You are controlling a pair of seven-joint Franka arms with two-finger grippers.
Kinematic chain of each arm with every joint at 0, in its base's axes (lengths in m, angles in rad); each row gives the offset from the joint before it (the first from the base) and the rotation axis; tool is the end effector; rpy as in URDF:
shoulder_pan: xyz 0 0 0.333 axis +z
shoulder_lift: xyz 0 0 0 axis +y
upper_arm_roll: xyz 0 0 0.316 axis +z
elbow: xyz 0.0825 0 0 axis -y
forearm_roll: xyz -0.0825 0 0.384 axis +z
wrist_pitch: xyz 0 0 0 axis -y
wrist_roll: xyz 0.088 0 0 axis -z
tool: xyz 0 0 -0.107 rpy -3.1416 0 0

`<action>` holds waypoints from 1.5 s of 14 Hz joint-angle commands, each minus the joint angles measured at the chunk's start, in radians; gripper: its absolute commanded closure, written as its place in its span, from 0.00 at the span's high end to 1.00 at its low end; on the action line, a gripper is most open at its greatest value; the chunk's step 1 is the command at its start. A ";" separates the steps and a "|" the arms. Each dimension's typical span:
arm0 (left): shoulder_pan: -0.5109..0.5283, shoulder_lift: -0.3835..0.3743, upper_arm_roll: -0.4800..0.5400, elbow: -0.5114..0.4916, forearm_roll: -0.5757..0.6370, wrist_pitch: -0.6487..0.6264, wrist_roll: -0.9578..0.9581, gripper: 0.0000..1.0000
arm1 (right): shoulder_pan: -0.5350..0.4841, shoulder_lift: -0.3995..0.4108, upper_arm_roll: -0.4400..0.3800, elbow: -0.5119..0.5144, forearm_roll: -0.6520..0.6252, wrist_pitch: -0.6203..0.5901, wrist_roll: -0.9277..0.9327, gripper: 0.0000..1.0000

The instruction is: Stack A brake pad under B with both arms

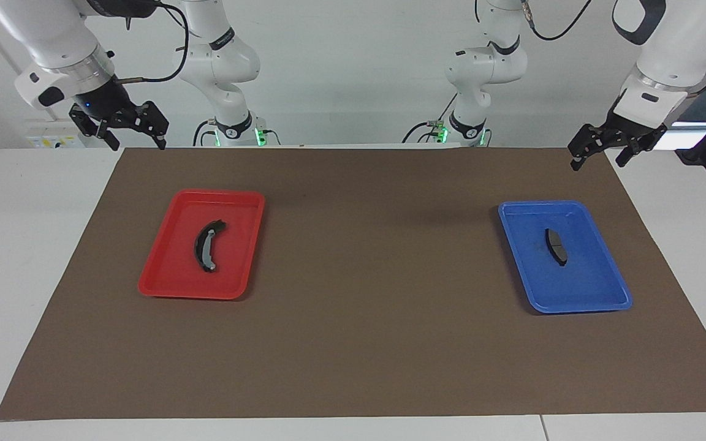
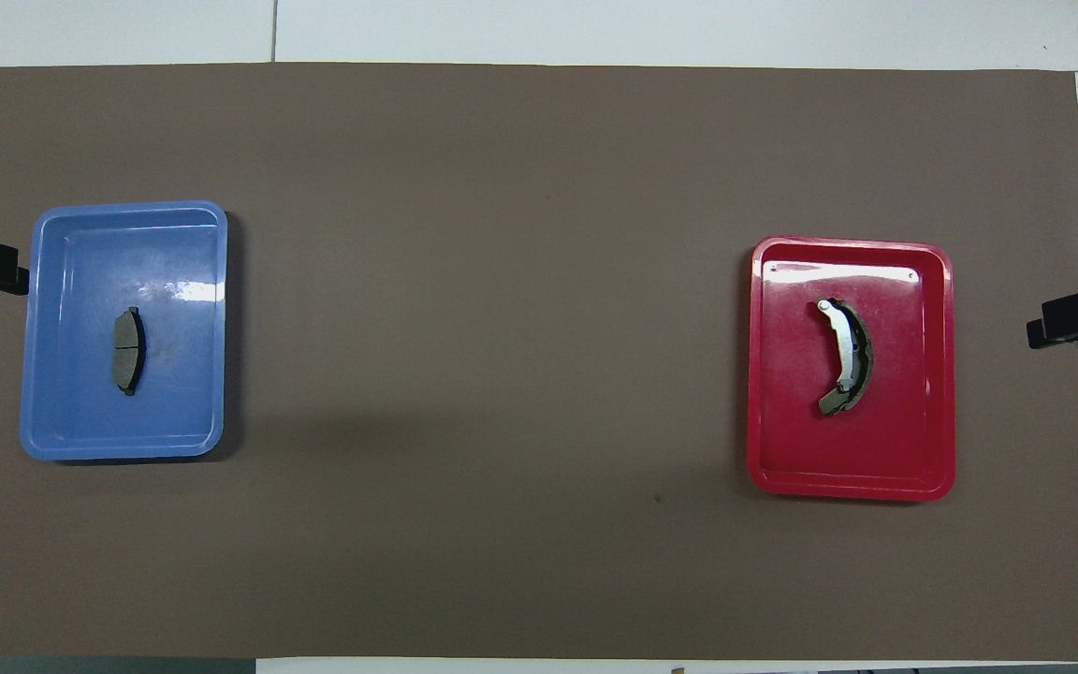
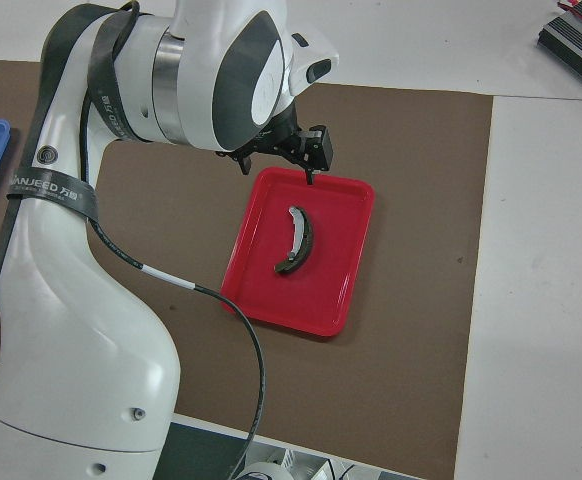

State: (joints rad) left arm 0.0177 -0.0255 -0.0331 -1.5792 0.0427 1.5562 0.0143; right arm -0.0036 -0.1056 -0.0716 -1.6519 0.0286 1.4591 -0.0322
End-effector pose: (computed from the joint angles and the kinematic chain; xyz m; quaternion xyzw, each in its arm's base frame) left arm 0.5452 -0.0040 0.6334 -0.9997 0.0145 -0.0013 0.0218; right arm 0.5077 -0.0370 0.6335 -0.9987 0.0201 0.0427 0.0203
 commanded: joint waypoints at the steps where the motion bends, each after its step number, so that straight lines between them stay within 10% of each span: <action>1: 0.001 -0.030 0.001 -0.036 0.002 0.013 0.007 1.00 | -0.010 0.001 0.004 -0.003 0.017 0.010 -0.018 1.00; 11: 0.001 -0.030 0.001 -0.036 0.002 0.015 0.004 1.00 | 0.000 -0.008 0.006 -0.032 0.016 0.053 -0.018 1.00; 16: 0.001 -0.031 0.001 -0.038 0.002 -0.016 0.001 1.00 | 0.016 -0.040 0.006 -0.271 0.016 0.312 -0.014 1.00; 21: 0.067 -0.129 0.002 -0.367 -0.001 0.338 0.061 0.99 | 0.028 0.042 0.006 -0.462 0.017 0.556 -0.014 1.00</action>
State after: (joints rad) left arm 0.0594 -0.0694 -0.0295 -1.7453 0.0428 1.7445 0.0315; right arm 0.0228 -0.0870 -0.0709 -2.0534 0.0311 1.9408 -0.0323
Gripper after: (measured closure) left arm 0.004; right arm 0.000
